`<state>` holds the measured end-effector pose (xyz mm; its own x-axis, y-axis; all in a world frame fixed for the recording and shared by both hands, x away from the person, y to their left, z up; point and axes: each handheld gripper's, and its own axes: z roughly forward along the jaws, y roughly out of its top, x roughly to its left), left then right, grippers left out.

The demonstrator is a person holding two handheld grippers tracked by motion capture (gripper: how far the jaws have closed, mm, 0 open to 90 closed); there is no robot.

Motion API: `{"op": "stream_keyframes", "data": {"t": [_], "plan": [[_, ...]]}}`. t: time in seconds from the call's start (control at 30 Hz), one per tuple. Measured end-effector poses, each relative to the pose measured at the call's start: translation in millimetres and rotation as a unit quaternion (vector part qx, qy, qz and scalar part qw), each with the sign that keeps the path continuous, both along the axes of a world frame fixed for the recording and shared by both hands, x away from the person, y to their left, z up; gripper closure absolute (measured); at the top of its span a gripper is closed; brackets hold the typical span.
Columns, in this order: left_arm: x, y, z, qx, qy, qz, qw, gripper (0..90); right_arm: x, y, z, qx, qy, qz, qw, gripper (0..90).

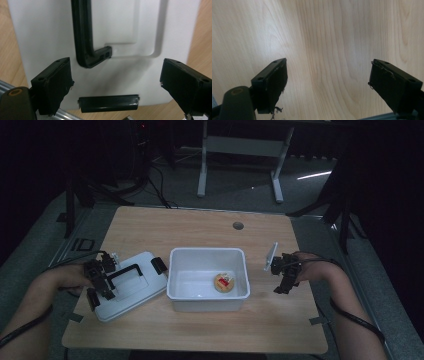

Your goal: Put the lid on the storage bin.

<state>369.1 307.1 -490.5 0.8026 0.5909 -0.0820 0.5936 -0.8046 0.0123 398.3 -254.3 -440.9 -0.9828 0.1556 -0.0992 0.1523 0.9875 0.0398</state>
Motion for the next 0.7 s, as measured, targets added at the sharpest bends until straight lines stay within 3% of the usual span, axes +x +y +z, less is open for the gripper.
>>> {"op": "stream_keyframes", "data": {"t": [0.07, 0.13, 0.3, 0.4, 0.5, 0.57, 0.7], "plan": [[-0.3, 1.2, -1.0, 0.001, 0.004, 0.005, 1.0, 10.0, -0.2, -2.1, -1.6, -0.001, 0.001, -0.003, 1.0, 14.7], [-2.0, 1.9, -1.5, 0.013, -0.01, -0.005, 0.9998, 10.1, -0.9, -6.1, -4.6, 0.004, 0.005, -0.009, 0.9999, 14.7], [2.7, 4.7, 2.6, -0.005, -0.039, 0.017, 0.9991, 12.2, -1.9, -10.2, -8.0, 0.0, 0.008, -0.014, 0.9999, 15.0], [5.9, 4.1, 1.9, 0.004, -0.04, 0.015, 0.9991, 14.5, -2.6, -10.9, -10.1, 0.0, 0.012, -0.012, 0.9999, 15.8], [8.9, 2.1, 0.7, 0.007, -0.039, 0.011, 0.9992, 23.1, -3.5, -10.8, -11.9, 0.0, 0.015, -0.013, 0.9998, 15.8], [11.5, 0.4, -0.2, 0.011, -0.045, 0.016, 0.9988, 34.8, -3.8, -11.2, -12.9, 0.002, 0.015, -0.013, 0.9998, 15.8], [15.5, -2.2, -3.9, 0.013, -0.04, 0.03, 0.9987, 44.1, -3.3, -13.5, -18.0, -0.001, 0.021, -0.015, 0.9997, 15.8]]}}
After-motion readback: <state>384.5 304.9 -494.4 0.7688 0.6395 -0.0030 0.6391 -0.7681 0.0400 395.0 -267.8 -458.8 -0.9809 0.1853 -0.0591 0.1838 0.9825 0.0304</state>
